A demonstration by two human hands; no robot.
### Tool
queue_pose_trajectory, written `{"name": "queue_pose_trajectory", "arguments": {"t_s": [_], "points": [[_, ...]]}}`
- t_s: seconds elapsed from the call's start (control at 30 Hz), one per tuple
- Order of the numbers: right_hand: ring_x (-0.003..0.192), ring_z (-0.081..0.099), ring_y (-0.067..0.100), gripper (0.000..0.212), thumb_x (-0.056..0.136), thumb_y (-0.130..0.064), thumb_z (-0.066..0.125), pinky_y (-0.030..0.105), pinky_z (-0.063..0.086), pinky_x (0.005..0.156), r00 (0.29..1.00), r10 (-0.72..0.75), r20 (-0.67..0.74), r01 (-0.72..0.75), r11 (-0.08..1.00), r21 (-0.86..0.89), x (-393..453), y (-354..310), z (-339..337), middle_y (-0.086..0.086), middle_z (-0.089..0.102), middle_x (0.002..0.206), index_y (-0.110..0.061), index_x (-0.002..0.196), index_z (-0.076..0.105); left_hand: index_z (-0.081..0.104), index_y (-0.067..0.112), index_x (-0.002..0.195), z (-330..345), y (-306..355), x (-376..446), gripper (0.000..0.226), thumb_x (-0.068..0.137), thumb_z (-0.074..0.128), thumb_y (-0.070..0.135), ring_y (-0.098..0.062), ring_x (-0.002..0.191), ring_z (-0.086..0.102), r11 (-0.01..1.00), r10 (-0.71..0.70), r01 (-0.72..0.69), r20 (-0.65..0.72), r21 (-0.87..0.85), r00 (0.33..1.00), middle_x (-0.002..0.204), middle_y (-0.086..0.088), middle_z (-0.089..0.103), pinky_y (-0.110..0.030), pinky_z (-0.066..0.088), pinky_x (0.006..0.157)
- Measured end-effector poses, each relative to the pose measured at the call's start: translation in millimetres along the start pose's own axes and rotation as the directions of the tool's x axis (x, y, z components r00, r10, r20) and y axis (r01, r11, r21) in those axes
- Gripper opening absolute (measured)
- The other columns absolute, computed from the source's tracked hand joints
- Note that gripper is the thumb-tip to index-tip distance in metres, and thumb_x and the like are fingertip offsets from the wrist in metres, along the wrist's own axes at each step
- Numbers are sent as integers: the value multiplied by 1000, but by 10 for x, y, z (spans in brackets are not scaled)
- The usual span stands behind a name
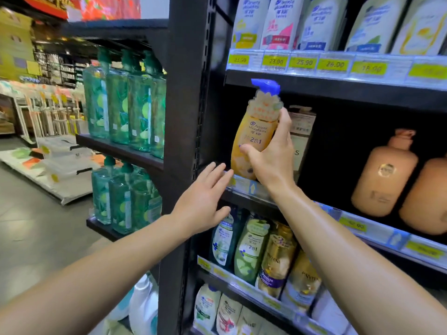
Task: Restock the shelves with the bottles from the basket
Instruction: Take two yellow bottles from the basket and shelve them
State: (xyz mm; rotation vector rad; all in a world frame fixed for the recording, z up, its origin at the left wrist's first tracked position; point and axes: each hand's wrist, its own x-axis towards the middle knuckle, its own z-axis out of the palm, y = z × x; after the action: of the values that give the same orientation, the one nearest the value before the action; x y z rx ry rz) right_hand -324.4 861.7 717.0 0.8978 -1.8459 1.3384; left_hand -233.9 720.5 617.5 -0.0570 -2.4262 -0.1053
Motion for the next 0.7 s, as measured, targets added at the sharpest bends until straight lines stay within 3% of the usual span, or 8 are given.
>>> {"name": "queue_pose_trajectory", "arguments": {"t_s": [0.13,0.2,0.47,0.57,0.7], "points": [[105,36,-11,99,69,-28,82,35,41,94,1000,7,2,-7,998,-57,-20,-11,197,-18,39,129,-41,143,18,43,0,146,10,-51,-76,79,82,73,36,-36,147,27,988,146,-142,-56,65,988,156,-21,34,-43,26,118],[100,29,-17,101,68,-30,83,30,37,90,1000,14,8,-13,996,-85,-49,-14,273,-22,35,122,-43,143,17,47,-1,143,21,-84,-99,76,82,73,35,-37,146,28,983,175,-172,-56,64,983,155,-23,34,-44,28,118],[106,49,-4,101,67,-30,82,35,48,94,998,69,-1,-68,992,-110,-99,-97,308,-22,43,124,-53,139,15,46,3,145,16,-133,-101,77,81,69,37,-38,148,23,969,217,-213,-20,128,976,157,-22,30,-45,26,119],[118,55,8,102,72,-24,83,46,50,98,995,62,79,-52,992,-117,-100,-112,260,-11,49,136,-45,145,15,44,6,147,8,-134,-92,76,82,64,40,-36,149,20,966,212,-208,-8,154,977,159,-20,27,-43,22,120],[115,55,6,103,73,-19,83,39,51,97,979,65,192,-30,984,-177,14,-174,213,-8,49,138,-40,149,15,47,5,145,-25,-137,-90,75,80,67,37,-36,148,23,969,214,-212,-3,126,977,157,-19,32,-41,21,119]]}}
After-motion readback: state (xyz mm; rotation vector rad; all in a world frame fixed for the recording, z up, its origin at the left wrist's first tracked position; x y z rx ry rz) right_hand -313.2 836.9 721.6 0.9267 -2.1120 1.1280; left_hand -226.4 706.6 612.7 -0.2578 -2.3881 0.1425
